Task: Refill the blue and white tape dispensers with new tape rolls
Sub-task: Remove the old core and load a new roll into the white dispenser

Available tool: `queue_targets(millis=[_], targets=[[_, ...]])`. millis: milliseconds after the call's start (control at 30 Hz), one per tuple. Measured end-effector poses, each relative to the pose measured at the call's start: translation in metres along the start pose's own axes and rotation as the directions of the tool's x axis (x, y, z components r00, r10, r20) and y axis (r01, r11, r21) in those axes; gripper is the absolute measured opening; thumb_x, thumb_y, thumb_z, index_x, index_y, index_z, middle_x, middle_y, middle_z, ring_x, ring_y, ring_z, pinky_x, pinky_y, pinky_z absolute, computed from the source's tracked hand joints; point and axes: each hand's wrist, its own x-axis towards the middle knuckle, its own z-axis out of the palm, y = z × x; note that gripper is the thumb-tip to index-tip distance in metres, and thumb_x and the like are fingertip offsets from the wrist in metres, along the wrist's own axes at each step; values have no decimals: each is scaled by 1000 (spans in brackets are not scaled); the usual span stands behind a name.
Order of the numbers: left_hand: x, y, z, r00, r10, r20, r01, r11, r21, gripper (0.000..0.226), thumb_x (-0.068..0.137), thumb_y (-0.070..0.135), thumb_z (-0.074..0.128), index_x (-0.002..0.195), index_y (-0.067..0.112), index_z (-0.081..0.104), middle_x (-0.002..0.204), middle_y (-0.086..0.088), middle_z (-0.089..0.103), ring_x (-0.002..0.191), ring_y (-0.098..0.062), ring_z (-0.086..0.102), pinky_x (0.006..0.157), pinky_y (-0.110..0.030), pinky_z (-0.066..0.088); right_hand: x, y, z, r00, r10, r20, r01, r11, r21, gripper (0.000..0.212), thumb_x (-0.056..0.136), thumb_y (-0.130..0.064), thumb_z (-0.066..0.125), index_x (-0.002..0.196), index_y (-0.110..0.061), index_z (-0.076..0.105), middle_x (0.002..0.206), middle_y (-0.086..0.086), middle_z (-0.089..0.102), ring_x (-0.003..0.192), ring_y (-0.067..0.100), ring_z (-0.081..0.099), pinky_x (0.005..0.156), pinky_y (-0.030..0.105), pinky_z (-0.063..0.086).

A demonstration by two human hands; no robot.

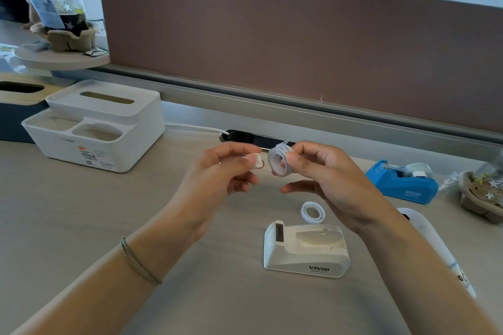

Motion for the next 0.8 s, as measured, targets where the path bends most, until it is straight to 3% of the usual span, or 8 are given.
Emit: queue_targets(millis=[133,200,267,367,500,567,667,800], targets=[[-2,5,2,992,-112,-53,106,989,-103,27,93,7,40,75,12,60,72,-6,50,51,-16,45,41,-22,31,-2,-2,1,999,20,35,-20,1000,-16,26,98,-22,61,89,1,70,102,15,75,86,21,75,66,28,61],[-5,7,4,992,-114,-47,110,991,-81,22,93,18,46,74,11,54,72,-8,48,49,-15,41,39,-22,26,-4,-2,2,999,4,42,0,996,-95,34,91,-32,64,93,1,72,97,13,75,79,17,75,64,24,60],[-7,8,6,997,-54,-57,58,995,76,29,95,33,59,77,11,55,71,-8,44,48,-12,36,40,-21,25,-5,-3,3,998,-17,62,25,990,-136,44,81,-41,65,94,0,73,93,15,74,74,15,72,64,25,61],[-9,8,9,996,71,-50,-51,944,325,36,88,49,66,82,12,68,54,7,44,41,-4,34,43,-17,28,-5,-5,2,994,-38,98,56,982,-180,45,79,-43,64,91,0,73,91,17,74,71,13,69,65,28,60],[-11,3,10,963,261,-63,-205,867,455,20,85,37,75,79,18,78,62,-3,60,53,-1,49,52,-8,39,-5,-6,4,993,-45,108,73,961,-265,36,83,-38,69,88,-3,75,82,14,72,67,8,66,64,27,59],[-10,2,9,955,281,-92,-206,855,476,14,86,29,77,76,19,78,59,8,60,53,3,50,54,-6,38,-5,-6,4,993,-47,108,76,956,-284,28,88,-30,71,88,-3,76,83,16,72,67,7,65,63,26,59],[-8,2,8,982,156,-107,-106,922,371,17,91,24,71,76,15,73,53,14,51,43,0,42,45,-10,32,-5,-5,3,992,-40,116,70,960,-270,20,91,-21,70,89,-2,76,85,15,73,69,7,67,65,26,60],[-8,6,7,995,-86,-59,92,991,99,21,96,20,62,76,15,62,62,-1,46,47,-12,33,41,-21,23,-6,-5,5,994,-34,106,56,975,-216,15,94,-14,67,86,-6,76,84,6,75,73,6,68,70,30,63]])
